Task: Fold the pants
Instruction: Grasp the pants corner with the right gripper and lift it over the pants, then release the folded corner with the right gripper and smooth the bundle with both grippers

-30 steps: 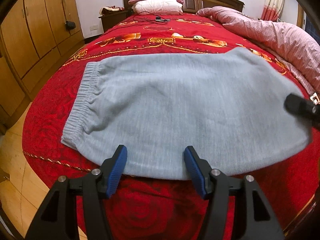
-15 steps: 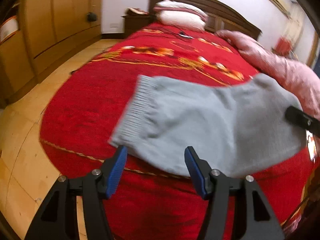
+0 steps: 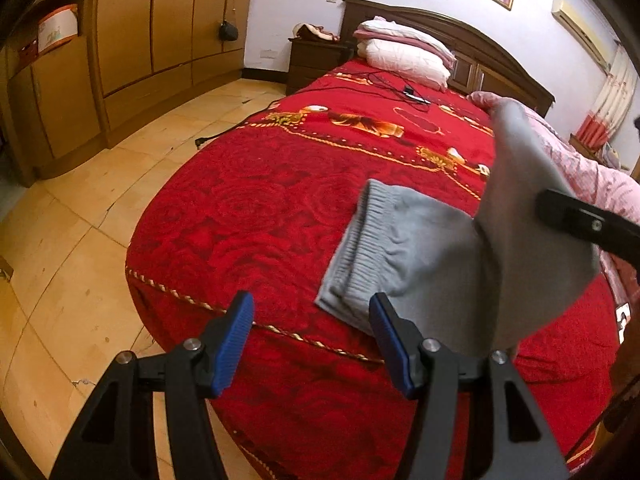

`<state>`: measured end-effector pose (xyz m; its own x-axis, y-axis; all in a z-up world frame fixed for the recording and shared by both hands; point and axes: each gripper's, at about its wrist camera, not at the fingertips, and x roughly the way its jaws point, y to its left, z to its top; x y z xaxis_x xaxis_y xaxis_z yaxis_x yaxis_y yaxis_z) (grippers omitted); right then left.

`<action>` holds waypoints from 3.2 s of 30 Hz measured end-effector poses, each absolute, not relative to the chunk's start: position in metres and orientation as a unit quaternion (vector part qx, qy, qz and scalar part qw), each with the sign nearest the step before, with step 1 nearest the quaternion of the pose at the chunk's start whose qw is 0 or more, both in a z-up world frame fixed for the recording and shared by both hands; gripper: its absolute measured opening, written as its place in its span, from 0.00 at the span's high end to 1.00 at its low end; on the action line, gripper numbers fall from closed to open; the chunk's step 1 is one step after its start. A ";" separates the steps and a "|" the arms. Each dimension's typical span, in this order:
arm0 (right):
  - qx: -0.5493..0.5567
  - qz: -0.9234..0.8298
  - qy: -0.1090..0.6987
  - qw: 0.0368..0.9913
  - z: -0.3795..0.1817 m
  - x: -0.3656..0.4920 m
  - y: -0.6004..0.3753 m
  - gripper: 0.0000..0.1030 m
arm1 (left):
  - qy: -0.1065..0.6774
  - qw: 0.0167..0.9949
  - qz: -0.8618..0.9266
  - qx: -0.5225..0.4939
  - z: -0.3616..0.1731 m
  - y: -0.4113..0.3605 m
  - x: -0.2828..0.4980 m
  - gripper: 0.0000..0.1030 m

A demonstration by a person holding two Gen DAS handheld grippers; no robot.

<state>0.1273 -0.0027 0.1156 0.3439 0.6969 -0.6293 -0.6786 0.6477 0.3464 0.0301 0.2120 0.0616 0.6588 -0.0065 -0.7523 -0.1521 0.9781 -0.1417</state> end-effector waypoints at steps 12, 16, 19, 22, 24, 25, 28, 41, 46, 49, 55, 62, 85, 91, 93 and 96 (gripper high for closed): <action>0.013 0.429 0.456 0.780 0.051 0.159 0.057 0.85 | 0.429 0.892 0.062 -0.131 0.037 0.239 0.026 0.39; 0.064 0.440 0.464 0.766 0.048 0.165 0.048 0.74 | 0.429 0.891 0.060 -0.134 0.037 0.239 0.023 0.39; 0.097 0.434 0.440 0.780 0.064 0.160 0.021 0.70 | 0.426 0.893 0.058 -0.133 0.043 0.238 0.021 0.39; 0.103 0.404 0.421 0.805 0.078 0.154 -0.007 0.62 | 0.414 0.899 0.053 -0.132 0.055 0.234 0.019 0.39; 0.093 0.378 0.422 0.819 0.077 0.151 -0.023 0.62 | 0.404 0.905 0.046 -0.127 0.065 0.228 0.018 0.39; 0.083 0.358 0.424 0.828 0.075 0.148 -0.033 0.62 | 0.400 0.907 0.041 -0.123 0.070 0.223 0.018 0.39; 0.074 0.328 0.433 0.837 0.066 0.142 -0.055 0.62 | 0.384 0.915 0.020 -0.118 0.085 0.209 0.018 0.38; 0.076 0.317 0.463 0.824 0.032 0.139 -0.058 0.62 | 0.424 0.903 -0.036 -0.052 0.055 0.161 0.078 0.57; 0.077 0.313 0.480 0.816 0.014 0.145 -0.052 0.59 | 0.445 0.894 -0.026 -0.036 0.030 0.172 0.096 0.55; 0.098 0.312 0.490 0.808 0.003 0.151 -0.055 0.51 | 0.446 0.894 -0.031 -0.033 0.026 0.176 0.099 0.52; 0.118 0.322 0.487 0.803 -0.005 0.153 -0.061 0.48 | 0.455 0.889 -0.009 -0.056 0.017 0.191 0.100 0.20; 0.137 0.325 0.465 0.812 -0.008 0.142 -0.064 0.41 | 0.460 0.882 -0.024 -0.103 0.023 0.209 0.095 0.22; 0.175 0.316 0.478 0.801 -0.011 0.173 -0.057 0.38 | 0.483 0.862 -0.143 -0.063 0.011 0.200 0.145 0.18; 0.162 0.318 0.460 0.813 -0.009 0.170 -0.051 0.38 | 0.477 0.863 -0.150 -0.070 0.008 0.202 0.146 0.15; 0.164 0.319 0.459 0.813 -0.009 0.170 -0.050 0.38 | 0.476 0.864 -0.150 -0.069 0.008 0.203 0.144 0.15; 0.165 0.320 0.457 0.814 -0.009 0.168 -0.049 0.38 | 0.471 0.866 -0.151 -0.068 0.008 0.202 0.144 0.14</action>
<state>0.1677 -0.0492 -0.0090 0.3786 0.6713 -0.6372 -0.3691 0.7408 0.5611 0.1435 0.2020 0.0075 0.5100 -0.3252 -0.7964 0.1974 0.9453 -0.2596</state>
